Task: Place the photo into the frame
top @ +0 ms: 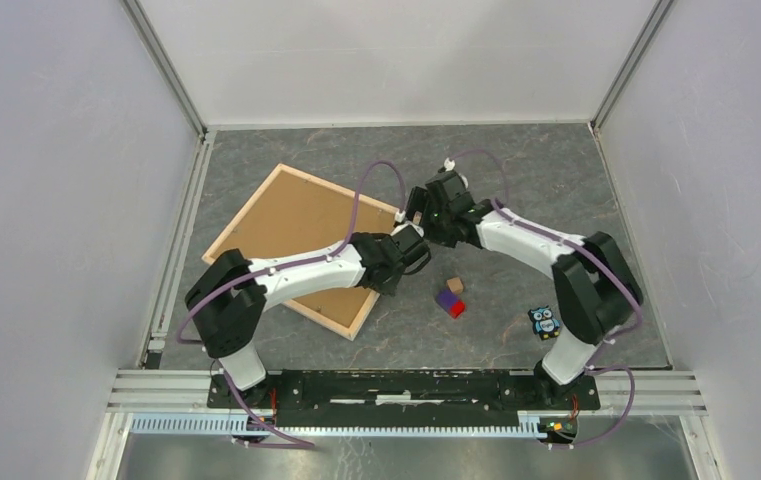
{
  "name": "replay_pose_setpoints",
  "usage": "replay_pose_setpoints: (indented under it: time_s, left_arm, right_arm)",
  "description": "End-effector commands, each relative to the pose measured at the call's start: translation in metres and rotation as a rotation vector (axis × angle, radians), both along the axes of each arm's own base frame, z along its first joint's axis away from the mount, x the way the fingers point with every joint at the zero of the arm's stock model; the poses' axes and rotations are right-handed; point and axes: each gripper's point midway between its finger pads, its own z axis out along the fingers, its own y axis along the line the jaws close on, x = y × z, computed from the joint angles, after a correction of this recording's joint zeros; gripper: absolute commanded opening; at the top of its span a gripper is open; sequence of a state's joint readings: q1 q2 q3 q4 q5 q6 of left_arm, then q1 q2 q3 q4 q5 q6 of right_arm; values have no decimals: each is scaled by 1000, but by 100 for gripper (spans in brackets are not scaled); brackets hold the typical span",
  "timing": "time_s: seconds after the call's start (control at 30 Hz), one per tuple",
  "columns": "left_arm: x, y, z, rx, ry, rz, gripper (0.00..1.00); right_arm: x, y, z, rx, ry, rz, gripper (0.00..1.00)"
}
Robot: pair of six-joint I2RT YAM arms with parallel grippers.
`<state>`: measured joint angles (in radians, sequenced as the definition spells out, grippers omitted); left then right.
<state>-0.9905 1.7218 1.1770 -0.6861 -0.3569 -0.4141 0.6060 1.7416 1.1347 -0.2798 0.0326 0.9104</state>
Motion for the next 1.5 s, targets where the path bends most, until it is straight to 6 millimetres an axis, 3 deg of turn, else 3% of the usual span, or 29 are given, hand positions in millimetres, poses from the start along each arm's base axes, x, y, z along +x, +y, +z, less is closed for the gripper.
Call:
replay_pose_setpoints:
  time_s: [0.0, 0.17, 0.2, 0.4, 0.53, 0.6, 0.73, 0.9, 1.07, 1.17, 1.27, 1.47]
  left_arm:
    - [12, 6, 61, -38, -94, -39, 2]
    - [7, 6, 98, -113, -118, -44, 2]
    - [6, 5, 103, -126, -119, -46, 2]
    - [0, -4, 128, -217, -116, -65, 2]
    - [-4, -10, 135, -255, -102, -82, 2]
    - [-6, -12, 138, -274, -94, -89, 2]
    - [-10, -14, 141, -294, -85, -98, 2]
    - [-15, -14, 148, -325, -81, -103, 2]
    - [-18, -8, 155, -343, -90, -84, 5]
    - [-23, -4, 168, -386, -103, -82, 23]
    - [-33, -1, 192, -444, -111, -101, 38]
    - [-47, 22, 255, -550, -206, -131, 57]
  right_arm:
    - [11, -33, 56, -31, -207, 109, 98]
    - [-14, -38, 67, 138, -282, 211, 98]
    - [-17, -30, 78, 201, -327, 241, 98]
    - [-44, 13, 99, 581, -337, 288, 96]
    - [-56, 34, 103, 669, -321, 302, 94]
    - [-58, 42, 101, 673, -300, 300, 90]
    - [-62, 61, 94, 712, -241, 264, 70]
    - [-66, 85, 92, 737, -193, 266, 53]
    - [-62, 81, 96, 710, -227, 227, 27]
    - [-54, 73, 99, 664, -259, 216, 3]
    - [-42, 61, 107, 611, -318, 227, 0]
    - [-13, 30, 153, 407, -571, 254, 0]
